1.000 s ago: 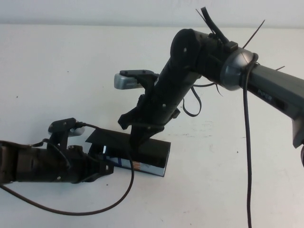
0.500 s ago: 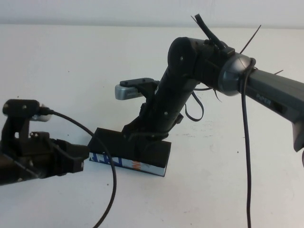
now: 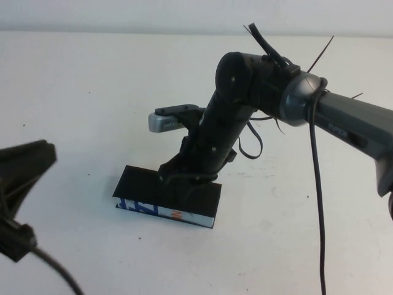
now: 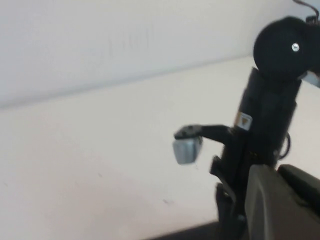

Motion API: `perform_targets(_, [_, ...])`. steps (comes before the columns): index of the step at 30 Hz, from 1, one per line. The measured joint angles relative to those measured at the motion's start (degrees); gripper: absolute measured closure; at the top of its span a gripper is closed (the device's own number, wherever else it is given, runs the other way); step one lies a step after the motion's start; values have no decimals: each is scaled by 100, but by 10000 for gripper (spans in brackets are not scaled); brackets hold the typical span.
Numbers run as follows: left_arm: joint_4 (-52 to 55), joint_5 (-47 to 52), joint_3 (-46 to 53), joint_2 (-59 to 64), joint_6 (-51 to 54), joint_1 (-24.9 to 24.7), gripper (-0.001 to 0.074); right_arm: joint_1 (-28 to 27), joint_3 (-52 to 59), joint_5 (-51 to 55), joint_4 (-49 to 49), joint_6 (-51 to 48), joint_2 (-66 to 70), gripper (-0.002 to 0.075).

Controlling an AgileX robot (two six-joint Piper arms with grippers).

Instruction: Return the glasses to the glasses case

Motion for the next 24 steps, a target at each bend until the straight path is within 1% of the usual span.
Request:
perform_targets(2, [218,-293,26,-470,0,0,738,28,12,0,-54,0,-179,737])
perform_targets(6, [329,-1192,292,-1307,-10,0,738,116,12,0,-200,36,-869,737])
perform_targets(8, [327,-1653,540,-1709,-10,0,738,186,12,10,-291,116,-1314,737])
perform_targets(13, [272,-2285,1249,-2408,-10,0,738,496,467,21,-762,564,-2457,737])
perform_targets(18, [284,-2424,1818,-2754,40,0,738,881,1642,-132,-1417,1215,-3961,737])
perform_targets(24, [237,-2741,2463,-2778,49,0,738,974,3571,-695,-1557,1632,-5970,737])
